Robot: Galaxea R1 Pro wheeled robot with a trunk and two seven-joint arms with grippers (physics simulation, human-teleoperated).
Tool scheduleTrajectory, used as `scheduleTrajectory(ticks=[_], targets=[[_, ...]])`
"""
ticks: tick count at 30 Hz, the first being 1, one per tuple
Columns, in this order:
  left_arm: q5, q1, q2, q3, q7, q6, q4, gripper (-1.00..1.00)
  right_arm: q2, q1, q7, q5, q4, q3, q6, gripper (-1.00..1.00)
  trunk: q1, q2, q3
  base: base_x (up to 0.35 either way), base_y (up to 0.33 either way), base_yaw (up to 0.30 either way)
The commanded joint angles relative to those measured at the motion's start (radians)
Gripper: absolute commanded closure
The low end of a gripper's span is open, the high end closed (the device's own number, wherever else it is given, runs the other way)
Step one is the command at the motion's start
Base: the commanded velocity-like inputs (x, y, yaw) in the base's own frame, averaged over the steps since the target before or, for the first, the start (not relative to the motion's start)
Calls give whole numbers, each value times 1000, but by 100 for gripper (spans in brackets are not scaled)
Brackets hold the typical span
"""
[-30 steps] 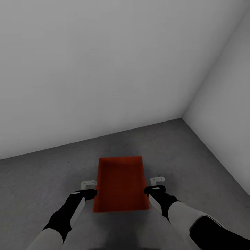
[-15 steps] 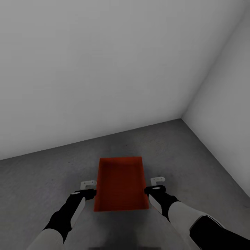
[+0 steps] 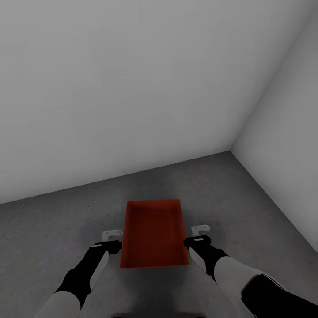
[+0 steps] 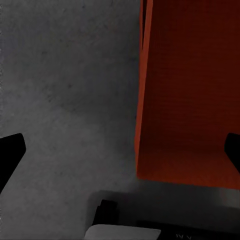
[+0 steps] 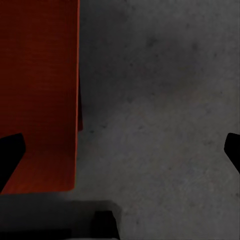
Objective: Move the two storage containers from the living room to the garage. In the garage, place one container on the floor and stack the other container on top of it (either order is fine).
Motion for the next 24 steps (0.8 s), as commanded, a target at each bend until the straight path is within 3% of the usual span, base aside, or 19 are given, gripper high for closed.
scheduleTrajectory(ticks=[1, 17, 24], targets=[[11, 0, 1, -4, 9, 4, -2, -100, 0, 0, -6, -5, -2, 8, 7, -100, -4, 6, 2, 0, 0, 0], [11, 0, 1, -4, 9, 4, -2, -100, 1, 5, -6, -9, -2, 8, -3, -100, -65, 118, 65, 0, 0, 0], [11, 0, 1, -4, 9, 4, -2, -100, 1, 6, -7, -8, -2, 8, -13, -100, -65, 118, 76, 0, 0, 0]])
